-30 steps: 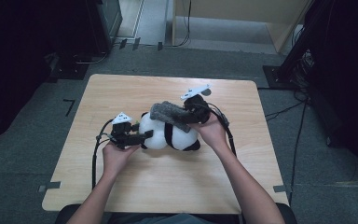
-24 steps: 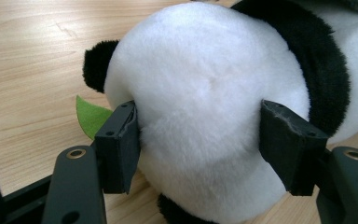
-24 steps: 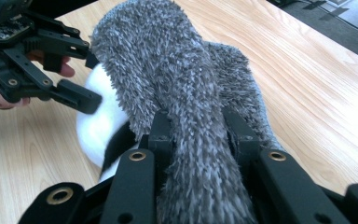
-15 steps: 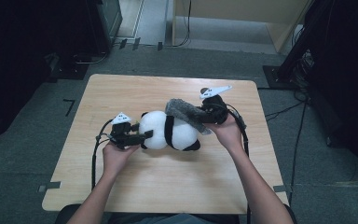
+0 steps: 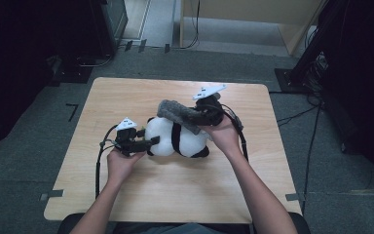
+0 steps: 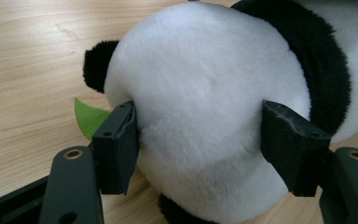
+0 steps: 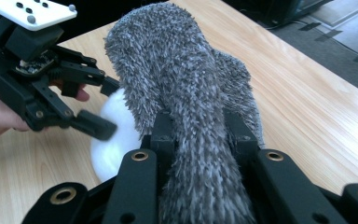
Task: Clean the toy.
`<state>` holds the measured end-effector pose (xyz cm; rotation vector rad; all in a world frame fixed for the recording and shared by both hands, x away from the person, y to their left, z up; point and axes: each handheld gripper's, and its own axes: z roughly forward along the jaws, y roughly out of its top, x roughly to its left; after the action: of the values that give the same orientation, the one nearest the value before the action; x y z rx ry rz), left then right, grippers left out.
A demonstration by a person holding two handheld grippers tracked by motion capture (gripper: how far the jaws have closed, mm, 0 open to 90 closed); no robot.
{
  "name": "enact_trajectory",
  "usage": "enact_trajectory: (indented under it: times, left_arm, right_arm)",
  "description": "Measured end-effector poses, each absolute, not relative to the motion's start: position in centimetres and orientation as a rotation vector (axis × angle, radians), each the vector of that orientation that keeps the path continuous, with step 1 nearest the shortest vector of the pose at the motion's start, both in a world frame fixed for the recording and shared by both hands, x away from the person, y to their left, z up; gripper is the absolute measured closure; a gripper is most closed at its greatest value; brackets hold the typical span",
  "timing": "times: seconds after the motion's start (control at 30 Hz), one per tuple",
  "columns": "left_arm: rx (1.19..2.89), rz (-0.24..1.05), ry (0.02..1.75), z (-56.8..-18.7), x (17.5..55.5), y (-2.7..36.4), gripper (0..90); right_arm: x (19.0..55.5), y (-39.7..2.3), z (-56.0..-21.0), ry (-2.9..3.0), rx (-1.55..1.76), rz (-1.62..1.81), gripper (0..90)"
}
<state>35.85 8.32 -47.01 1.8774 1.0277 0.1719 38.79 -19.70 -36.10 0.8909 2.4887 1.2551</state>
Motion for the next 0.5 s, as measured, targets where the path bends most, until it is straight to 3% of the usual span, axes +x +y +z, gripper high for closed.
enact_trajectory:
  times: [0.3,0.5]
  left_arm:
    - [1.874,0.180,1.025,-47.0,35.8,8.3,32.2]
    - [1.866,0.180,1.032,-46.9,35.7,8.2,32.2]
  right_arm:
    - [40.0,-15.0,-38.1,2.576,0.864,1.222,71.1]
    - [40.3,-13.0,-39.1,2.603,0.866,1.192,66.2]
